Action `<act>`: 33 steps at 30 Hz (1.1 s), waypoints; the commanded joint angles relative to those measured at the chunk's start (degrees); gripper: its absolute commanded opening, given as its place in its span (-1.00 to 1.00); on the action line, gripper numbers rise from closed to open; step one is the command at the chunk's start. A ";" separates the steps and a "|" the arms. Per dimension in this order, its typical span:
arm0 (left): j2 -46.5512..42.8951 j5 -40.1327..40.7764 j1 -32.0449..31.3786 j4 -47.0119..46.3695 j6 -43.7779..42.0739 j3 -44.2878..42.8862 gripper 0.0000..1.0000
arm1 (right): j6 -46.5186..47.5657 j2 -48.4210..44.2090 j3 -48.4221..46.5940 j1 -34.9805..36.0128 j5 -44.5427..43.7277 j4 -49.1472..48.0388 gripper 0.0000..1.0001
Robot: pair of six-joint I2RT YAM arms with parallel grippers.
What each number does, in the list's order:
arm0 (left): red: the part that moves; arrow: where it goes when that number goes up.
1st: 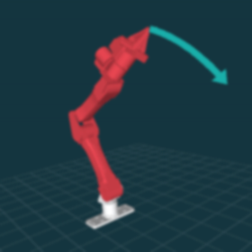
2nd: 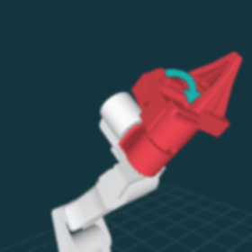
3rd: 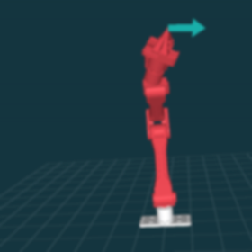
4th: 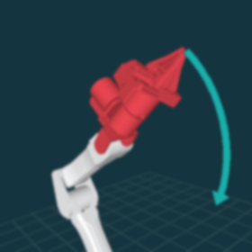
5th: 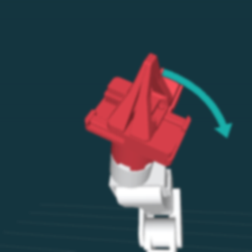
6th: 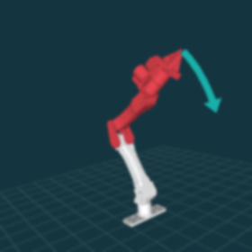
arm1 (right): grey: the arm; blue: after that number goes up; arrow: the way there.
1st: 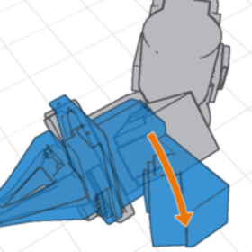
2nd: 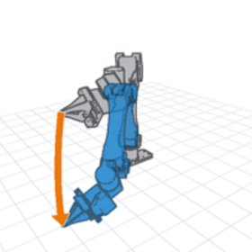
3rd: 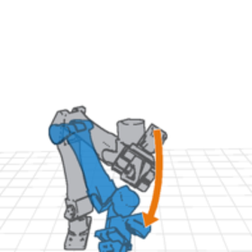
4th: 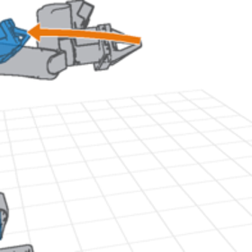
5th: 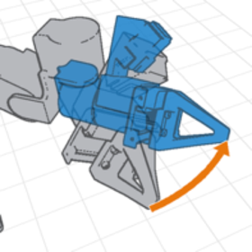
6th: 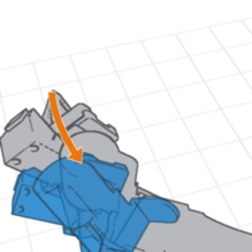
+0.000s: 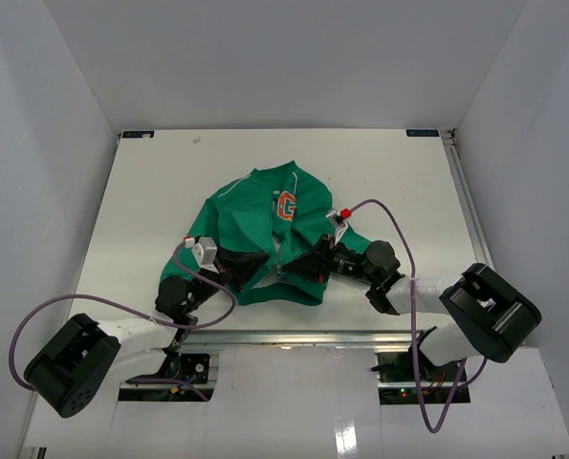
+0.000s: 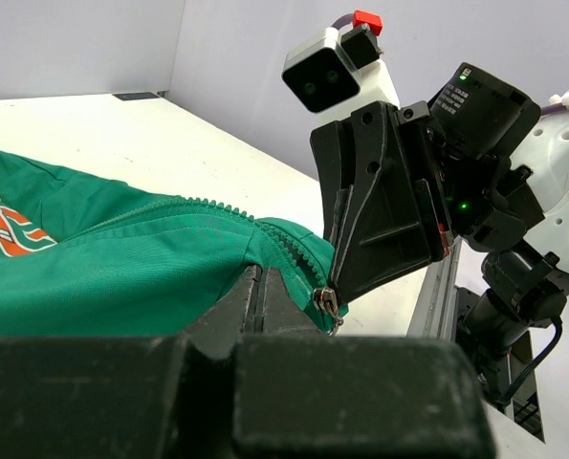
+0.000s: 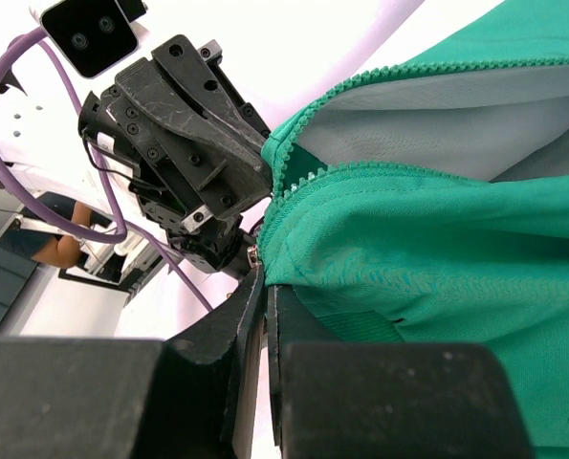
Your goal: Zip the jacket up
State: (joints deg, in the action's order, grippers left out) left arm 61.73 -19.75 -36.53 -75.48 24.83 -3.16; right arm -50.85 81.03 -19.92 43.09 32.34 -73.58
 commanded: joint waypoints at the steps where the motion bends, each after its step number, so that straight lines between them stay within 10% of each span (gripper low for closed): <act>1: 0.20 -1.98 -0.03 -27.00 -0.75 8.81 -1.00 | -0.47 -1.31 0.07 -0.37 0.28 -6.76 -0.84; 33: -1.53 -1.55 -0.03 -27.26 -0.73 9.40 -1.00 | -1.60 0.09 0.24 -0.74 1.41 -8.42 -0.85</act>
State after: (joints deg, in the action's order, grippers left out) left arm 61.06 -20.52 -36.53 -75.48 24.62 -3.16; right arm -52.09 81.03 -19.75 42.44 33.21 -73.60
